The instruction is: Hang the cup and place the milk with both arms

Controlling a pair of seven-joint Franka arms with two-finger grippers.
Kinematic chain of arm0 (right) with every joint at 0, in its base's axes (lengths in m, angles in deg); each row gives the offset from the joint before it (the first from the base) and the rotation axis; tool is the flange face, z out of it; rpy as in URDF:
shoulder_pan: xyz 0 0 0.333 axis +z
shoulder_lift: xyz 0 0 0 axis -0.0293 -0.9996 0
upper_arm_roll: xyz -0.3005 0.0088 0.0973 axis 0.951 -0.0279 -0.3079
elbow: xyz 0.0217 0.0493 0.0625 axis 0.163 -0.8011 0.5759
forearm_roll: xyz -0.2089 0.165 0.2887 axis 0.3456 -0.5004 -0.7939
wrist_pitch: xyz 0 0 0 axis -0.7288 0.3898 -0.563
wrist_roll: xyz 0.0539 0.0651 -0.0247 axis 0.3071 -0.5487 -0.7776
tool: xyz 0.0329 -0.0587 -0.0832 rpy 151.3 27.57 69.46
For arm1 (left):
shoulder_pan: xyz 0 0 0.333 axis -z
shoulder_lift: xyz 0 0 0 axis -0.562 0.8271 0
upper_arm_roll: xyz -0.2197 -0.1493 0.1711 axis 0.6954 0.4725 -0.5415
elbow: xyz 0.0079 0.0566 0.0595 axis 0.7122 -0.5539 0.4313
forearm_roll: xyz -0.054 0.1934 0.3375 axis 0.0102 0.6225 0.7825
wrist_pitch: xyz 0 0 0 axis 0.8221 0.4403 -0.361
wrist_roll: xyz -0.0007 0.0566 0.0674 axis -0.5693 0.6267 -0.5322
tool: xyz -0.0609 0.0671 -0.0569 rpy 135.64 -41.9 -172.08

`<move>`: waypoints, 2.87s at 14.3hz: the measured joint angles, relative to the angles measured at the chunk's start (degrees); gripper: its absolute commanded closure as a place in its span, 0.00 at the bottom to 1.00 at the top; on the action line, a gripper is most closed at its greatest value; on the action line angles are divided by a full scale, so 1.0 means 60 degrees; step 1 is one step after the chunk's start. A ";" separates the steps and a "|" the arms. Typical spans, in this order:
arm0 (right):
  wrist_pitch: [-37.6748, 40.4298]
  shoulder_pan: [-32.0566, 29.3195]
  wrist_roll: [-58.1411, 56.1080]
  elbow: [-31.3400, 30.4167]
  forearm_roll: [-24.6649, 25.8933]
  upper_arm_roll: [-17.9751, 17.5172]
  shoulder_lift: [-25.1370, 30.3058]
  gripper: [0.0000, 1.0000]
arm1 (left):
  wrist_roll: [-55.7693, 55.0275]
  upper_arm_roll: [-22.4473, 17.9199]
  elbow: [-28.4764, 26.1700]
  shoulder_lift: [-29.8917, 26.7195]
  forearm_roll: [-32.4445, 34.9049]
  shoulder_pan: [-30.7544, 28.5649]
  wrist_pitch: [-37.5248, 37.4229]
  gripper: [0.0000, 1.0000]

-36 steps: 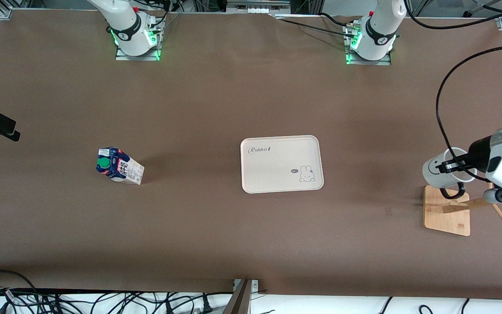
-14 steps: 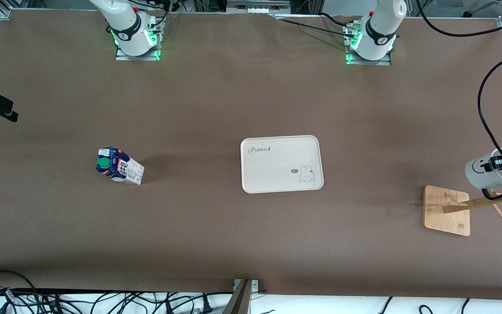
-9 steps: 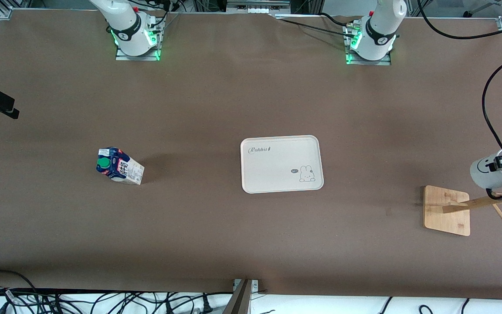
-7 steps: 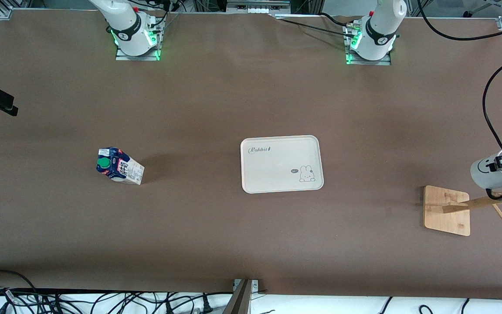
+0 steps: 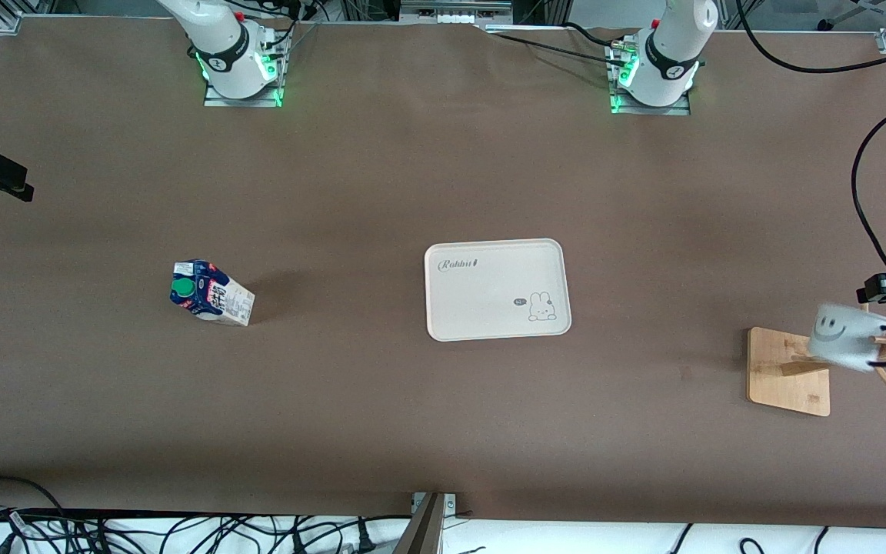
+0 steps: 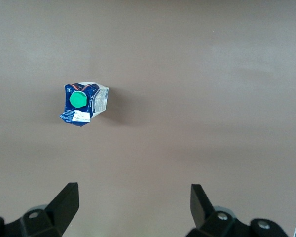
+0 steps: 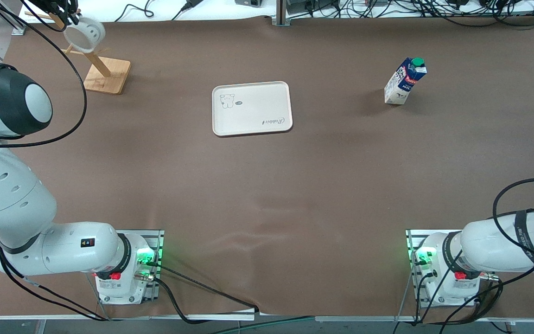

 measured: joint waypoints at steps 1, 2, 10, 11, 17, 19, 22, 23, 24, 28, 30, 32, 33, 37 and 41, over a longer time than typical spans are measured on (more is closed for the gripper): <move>0.0000 0.0000 0.0001 0.0000 0.0000 -0.0021 -0.0008 0.00 | 0.0000 0.0000 0.0007 0.0000 0.0000 0.0007 0.0000 0.00; 0.0000 0.0000 0.0001 0.0000 0.0000 -0.0027 -0.0019 0.00 | 0.0000 0.0000 0.0013 0.0000 0.0000 0.0014 0.0000 0.00; 0.0000 -0.0001 0.0012 0.0000 -0.0024 -0.0028 -0.0038 0.00 | -0.0211 0.0036 -0.0214 -0.0785 0.0000 0.0614 -0.0249 0.00; 0.0000 0.0000 0.0020 0.0000 -0.0064 -0.0029 -0.0038 0.00 | -0.0294 0.0044 -0.0511 -0.1143 0.0000 0.0709 -0.0315 0.00; 0.0000 -0.0001 0.0068 0.0000 -0.0152 -0.0031 -0.0061 0.00 | -0.0334 0.0186 -0.3130 -0.3086 0.0088 0.0812 0.0255 0.00; 0.0000 -0.0001 0.0121 -0.0001 -0.0357 -0.0031 -0.0083 0.00 | -0.0335 0.0379 -0.4006 -0.3590 0.0282 0.0812 0.0766 0.00; 0.0000 -0.0014 0.0165 -0.0001 -0.0645 -0.0027 -0.0084 0.00 | -0.0399 0.0574 -0.4785 -0.3997 0.0376 0.0772 0.1322 0.00; 0.0000 -0.0022 0.0171 -0.0001 -0.0680 -0.0027 -0.0085 0.00 | -0.0447 0.0631 -0.4943 -0.4054 0.0379 0.0738 0.1453 0.00; 0.0000 -0.0026 0.0176 -0.0001 -0.0692 -0.0026 -0.0085 0.00 | -0.0478 0.0712 -0.5051 -0.4088 0.0379 0.0681 0.1553 0.00; 0.0000 -0.0030 0.0182 -0.0001 -0.0693 -0.0026 -0.0086 0.00 | -0.0681 0.0894 -0.5177 -0.4104 0.0381 0.0570 0.1789 0.00; 0.0000 -0.0034 0.0182 -0.0001 -0.0672 -0.0023 -0.0086 0.00 | -0.0767 0.0930 -0.5188 -0.4107 0.0381 0.0570 0.1815 0.00; 0.0000 -0.0038 0.0182 -0.0001 -0.0586 -0.0019 -0.0089 0.00 | -0.0997 0.0968 -0.5202 -0.4107 0.0381 0.0570 0.1845 0.00; 0.0000 -0.0039 0.0179 -0.0001 -0.0512 -0.0019 -0.0094 0.00 | -0.1088 0.0986 -0.5207 -0.4107 0.0381 0.0571 0.1857 0.00; 0.0000 -0.0036 0.0164 -0.0001 -0.0104 -0.0060 -0.0137 0.00 | -0.1491 0.1208 -0.5235 -0.4106 0.0381 0.0580 0.2013 0.00; 0.0006 -0.0035 -0.0125 -0.0001 -0.0068 -0.0068 -0.0156 0.00 | -0.1624 0.1305 -0.5236 -0.4108 0.0381 0.0582 0.2143 0.00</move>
